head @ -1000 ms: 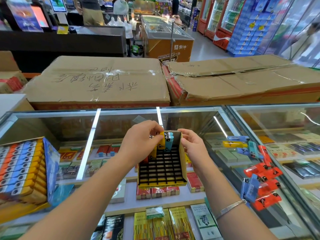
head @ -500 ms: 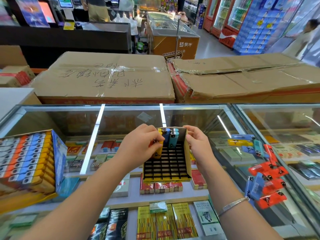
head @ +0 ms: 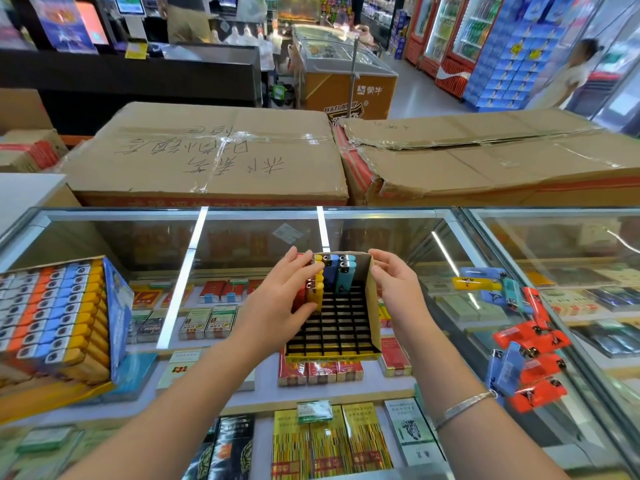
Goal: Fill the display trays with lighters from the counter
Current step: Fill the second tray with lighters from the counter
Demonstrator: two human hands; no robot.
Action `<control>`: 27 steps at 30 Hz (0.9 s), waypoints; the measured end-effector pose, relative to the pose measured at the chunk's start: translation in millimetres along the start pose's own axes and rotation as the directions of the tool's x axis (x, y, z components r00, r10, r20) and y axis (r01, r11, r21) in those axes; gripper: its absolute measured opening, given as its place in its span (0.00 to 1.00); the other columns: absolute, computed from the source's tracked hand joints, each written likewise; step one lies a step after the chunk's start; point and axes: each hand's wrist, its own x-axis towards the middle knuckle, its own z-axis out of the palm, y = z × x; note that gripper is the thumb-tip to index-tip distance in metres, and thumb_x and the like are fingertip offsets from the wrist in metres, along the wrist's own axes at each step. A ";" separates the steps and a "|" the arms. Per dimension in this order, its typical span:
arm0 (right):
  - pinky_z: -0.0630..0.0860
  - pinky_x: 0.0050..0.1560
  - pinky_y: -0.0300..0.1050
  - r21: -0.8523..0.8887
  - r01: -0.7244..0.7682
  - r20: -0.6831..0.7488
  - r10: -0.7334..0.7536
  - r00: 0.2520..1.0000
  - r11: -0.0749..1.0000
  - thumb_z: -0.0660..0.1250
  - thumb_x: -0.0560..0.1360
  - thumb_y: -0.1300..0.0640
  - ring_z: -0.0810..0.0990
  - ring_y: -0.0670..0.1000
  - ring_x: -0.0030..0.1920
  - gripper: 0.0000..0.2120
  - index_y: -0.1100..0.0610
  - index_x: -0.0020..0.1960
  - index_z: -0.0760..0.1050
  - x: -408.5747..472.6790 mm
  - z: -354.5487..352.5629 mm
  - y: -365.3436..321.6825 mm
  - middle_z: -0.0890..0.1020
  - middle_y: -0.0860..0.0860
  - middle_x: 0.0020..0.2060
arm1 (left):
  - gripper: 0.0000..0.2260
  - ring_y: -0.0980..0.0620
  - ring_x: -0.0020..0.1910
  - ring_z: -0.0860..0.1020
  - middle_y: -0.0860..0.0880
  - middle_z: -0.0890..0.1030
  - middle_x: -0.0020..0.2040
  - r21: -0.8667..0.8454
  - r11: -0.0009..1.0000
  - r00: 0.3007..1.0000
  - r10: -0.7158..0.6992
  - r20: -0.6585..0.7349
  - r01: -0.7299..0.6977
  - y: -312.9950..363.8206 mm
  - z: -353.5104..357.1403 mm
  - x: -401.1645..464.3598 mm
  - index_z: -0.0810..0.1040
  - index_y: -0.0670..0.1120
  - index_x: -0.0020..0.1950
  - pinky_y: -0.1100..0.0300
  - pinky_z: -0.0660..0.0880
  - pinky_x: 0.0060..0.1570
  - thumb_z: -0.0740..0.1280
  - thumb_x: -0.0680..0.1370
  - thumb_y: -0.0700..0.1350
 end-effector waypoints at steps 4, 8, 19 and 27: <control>0.77 0.53 0.49 -0.059 -0.026 -0.151 0.017 0.988 0.998 0.60 0.78 0.58 0.78 0.51 0.53 0.09 0.51 0.56 0.74 -2.7 -12.7 4.1 0.79 0.51 0.50 | 0.31 0.66 0.72 0.43 0.63 0.50 0.72 0.023 0.998 0.998 -0.067 0.017 0.067 4.4 3.8 1.7 0.59 0.53 0.75 0.61 0.59 0.62 0.68 0.75 0.46; 0.77 0.39 0.48 -0.262 0.000 -0.236 -0.065 0.970 0.965 0.60 0.75 0.62 0.77 0.51 0.41 0.07 0.52 0.47 0.74 -6.4 -32.0 5.7 0.78 0.53 0.42 | 0.32 0.65 0.72 0.42 0.62 0.49 0.73 0.023 0.998 0.997 -0.058 0.044 0.057 8.8 10.3 4.5 0.57 0.53 0.75 0.60 0.57 0.63 0.69 0.75 0.47; 0.65 0.30 0.42 -0.804 -0.426 -0.403 0.145 0.903 0.414 0.65 0.72 0.58 0.71 0.55 0.30 0.11 0.59 0.34 0.67 -37.6 -131.5 11.4 0.73 0.55 0.29 | 0.33 0.62 0.72 0.39 0.55 0.50 0.77 0.068 0.992 0.993 -0.110 0.047 0.107 23.4 26.0 8.1 0.56 0.54 0.75 0.51 0.71 0.60 0.69 0.75 0.48; 0.66 0.30 0.44 -0.765 -0.483 -0.463 0.158 0.872 0.425 0.67 0.73 0.60 0.74 0.56 0.35 0.09 0.59 0.43 0.66 -52.2 -136.3 21.7 0.71 0.54 0.32 | 0.30 0.58 0.74 0.42 0.53 0.53 0.77 0.004 0.997 0.997 -0.075 0.024 0.075 33.8 39.7 11.9 0.60 0.52 0.74 0.52 0.65 0.63 0.69 0.74 0.46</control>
